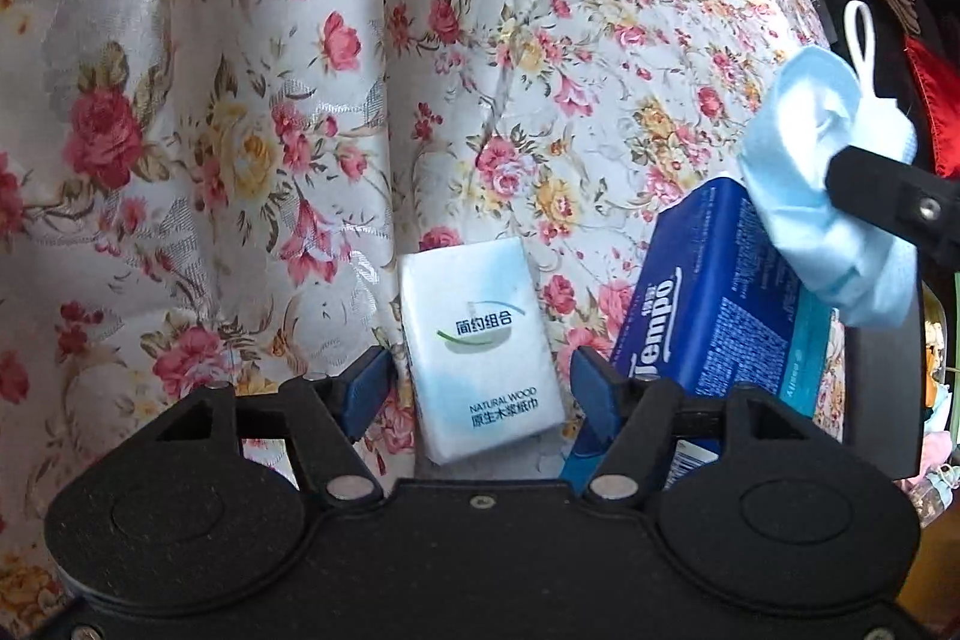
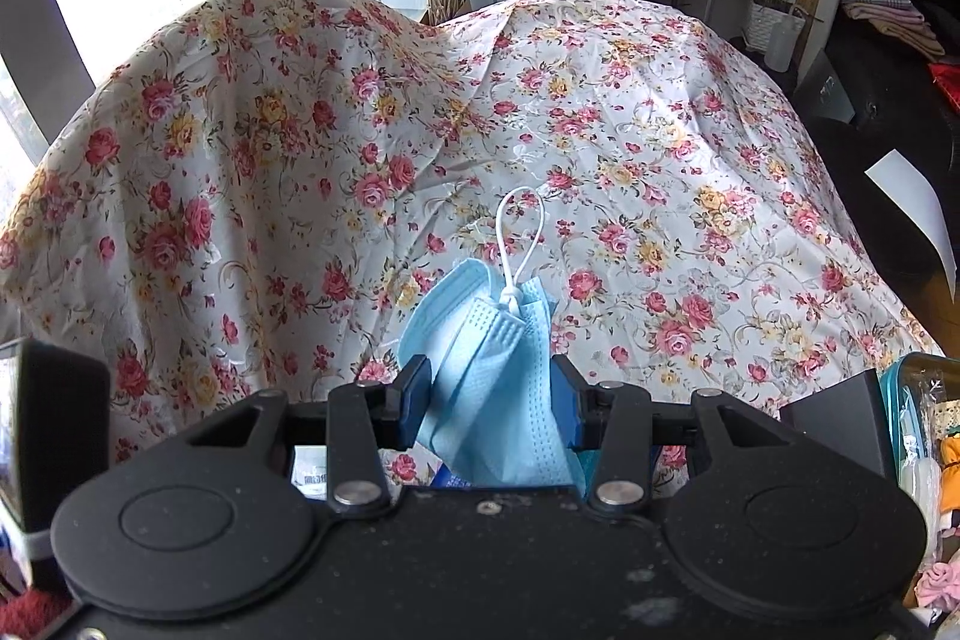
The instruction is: Organize soft objects
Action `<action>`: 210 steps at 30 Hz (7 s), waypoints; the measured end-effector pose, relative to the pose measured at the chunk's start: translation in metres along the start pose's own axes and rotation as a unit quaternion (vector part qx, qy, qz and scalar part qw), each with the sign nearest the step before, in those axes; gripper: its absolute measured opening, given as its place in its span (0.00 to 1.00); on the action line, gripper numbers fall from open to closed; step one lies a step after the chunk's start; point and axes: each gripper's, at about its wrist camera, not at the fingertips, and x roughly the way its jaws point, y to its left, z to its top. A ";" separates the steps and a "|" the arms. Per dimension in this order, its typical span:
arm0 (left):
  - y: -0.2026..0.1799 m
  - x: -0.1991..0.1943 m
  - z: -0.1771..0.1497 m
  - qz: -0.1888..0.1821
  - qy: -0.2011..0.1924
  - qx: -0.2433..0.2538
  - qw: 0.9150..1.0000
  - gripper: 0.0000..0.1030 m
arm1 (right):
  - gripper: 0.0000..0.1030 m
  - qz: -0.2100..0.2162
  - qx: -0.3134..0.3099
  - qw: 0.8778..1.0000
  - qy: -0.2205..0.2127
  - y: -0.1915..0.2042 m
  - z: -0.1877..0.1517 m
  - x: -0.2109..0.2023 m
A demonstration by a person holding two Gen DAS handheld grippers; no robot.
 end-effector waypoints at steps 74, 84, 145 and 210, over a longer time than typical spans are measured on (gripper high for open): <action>-0.005 -0.005 0.003 -0.068 -0.014 0.001 0.998 0.73 | 0.42 0.016 0.014 1.000 0.016 -0.005 -0.009 0.008; -0.011 0.011 0.002 -0.024 -0.011 0.028 0.999 0.50 | 0.42 0.018 0.013 1.000 0.012 -0.005 -0.010 0.003; -0.297 -0.045 -0.058 -0.064 -0.091 0.244 0.963 0.49 | 0.41 -0.128 0.209 0.967 -0.067 -0.243 -0.150 -0.135; -0.295 -0.052 -0.150 0.009 -0.132 0.214 0.968 0.88 | 0.80 -0.176 0.213 0.959 -0.063 -0.254 -0.216 -0.170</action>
